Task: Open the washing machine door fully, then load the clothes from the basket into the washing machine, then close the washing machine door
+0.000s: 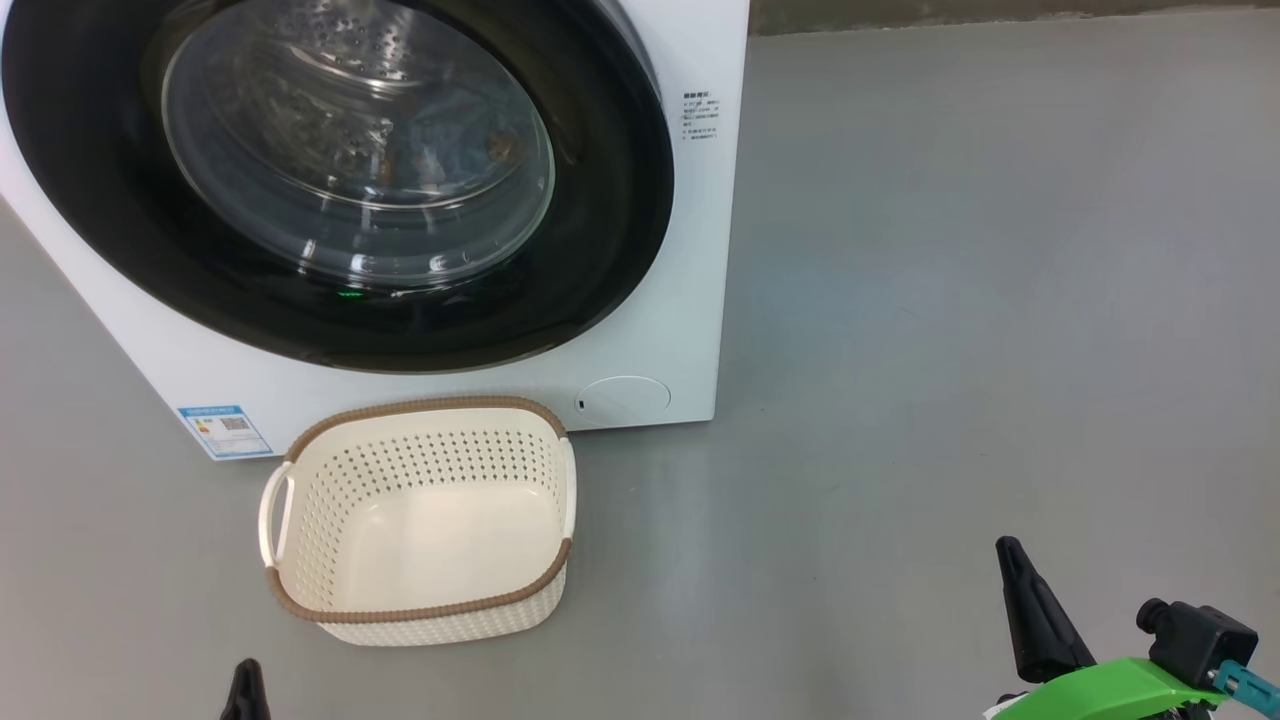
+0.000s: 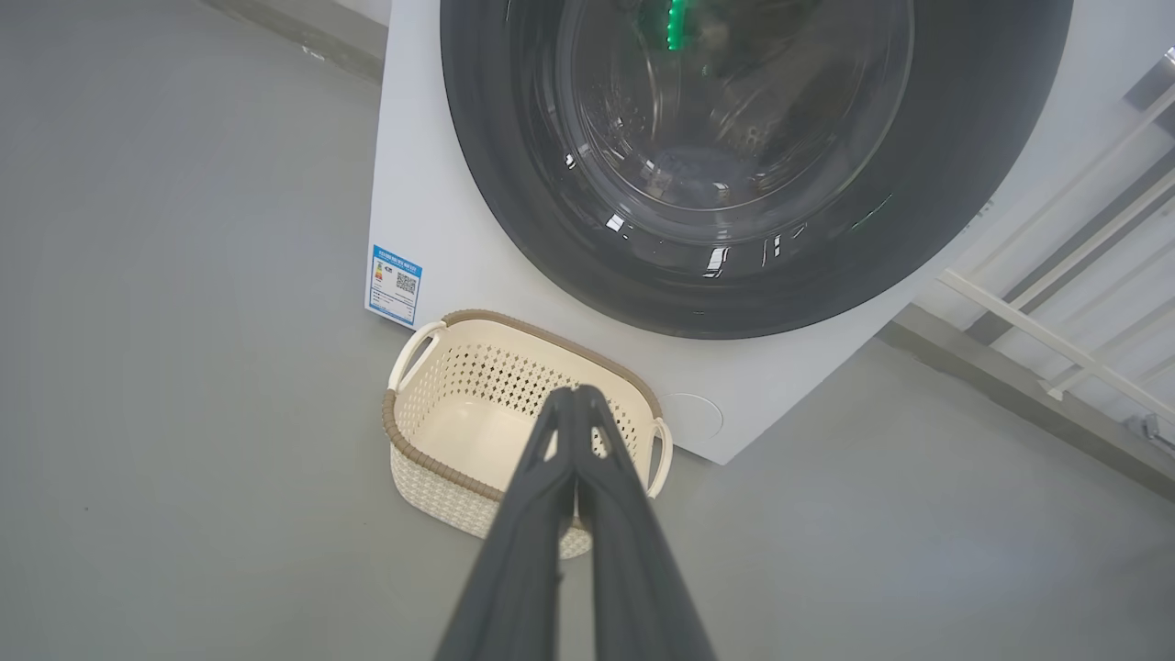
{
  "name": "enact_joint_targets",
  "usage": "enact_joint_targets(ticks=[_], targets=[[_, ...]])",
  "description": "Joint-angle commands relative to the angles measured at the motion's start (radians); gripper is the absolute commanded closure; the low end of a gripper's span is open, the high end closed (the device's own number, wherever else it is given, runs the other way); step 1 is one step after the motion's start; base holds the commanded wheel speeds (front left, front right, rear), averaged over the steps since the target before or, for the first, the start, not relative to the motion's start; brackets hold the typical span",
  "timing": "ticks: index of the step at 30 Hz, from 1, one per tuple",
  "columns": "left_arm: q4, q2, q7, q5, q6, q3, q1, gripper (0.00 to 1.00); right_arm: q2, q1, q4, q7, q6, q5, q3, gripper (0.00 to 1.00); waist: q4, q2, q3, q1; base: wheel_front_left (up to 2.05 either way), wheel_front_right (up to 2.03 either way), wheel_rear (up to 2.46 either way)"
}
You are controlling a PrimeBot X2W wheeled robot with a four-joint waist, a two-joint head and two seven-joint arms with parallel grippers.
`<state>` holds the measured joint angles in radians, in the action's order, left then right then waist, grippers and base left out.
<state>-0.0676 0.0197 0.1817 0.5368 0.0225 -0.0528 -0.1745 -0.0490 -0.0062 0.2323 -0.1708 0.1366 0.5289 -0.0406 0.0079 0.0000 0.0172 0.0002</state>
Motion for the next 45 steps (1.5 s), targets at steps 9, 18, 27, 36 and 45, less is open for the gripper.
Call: enact_joint_targets(ticks=[9,18,27,36,45], targets=[[-0.003,0.024,-0.033,0.137,0.017,-0.012,0.069,1.00,-0.002,-0.045,-0.018,0.034,-0.002,0.137,-0.007,1.00,-0.001,0.0000,-0.002,-0.0001,0.00,0.00,0.00],[-0.022,0.027,-0.058,0.239,0.027,-0.014,0.092,1.00,-0.002,-0.051,-0.015,0.061,-0.002,0.237,-0.014,1.00,-0.002,0.0000,-0.003,-0.0001,0.00,0.00,0.00],[-0.038,0.029,-0.081,0.330,0.035,-0.016,0.112,1.00,-0.002,-0.056,-0.012,0.085,-0.003,0.326,-0.020,1.00,-0.002,0.0000,-0.004,-0.0001,0.00,0.00,0.00],[-0.056,0.032,-0.107,0.432,0.045,-0.019,0.134,1.00,-0.002,-0.062,-0.009,0.111,-0.003,0.427,-0.027,1.00,-0.003,0.0000,-0.005,-0.0001,0.00,0.00,0.00],[-0.075,0.034,-0.133,0.533,0.055,-0.022,0.157,1.00,-0.002,-0.069,-0.005,0.138,-0.004,0.527,-0.035,1.00,-0.004,0.0000,-0.007,-0.0001,0.00,0.00,0.00]])
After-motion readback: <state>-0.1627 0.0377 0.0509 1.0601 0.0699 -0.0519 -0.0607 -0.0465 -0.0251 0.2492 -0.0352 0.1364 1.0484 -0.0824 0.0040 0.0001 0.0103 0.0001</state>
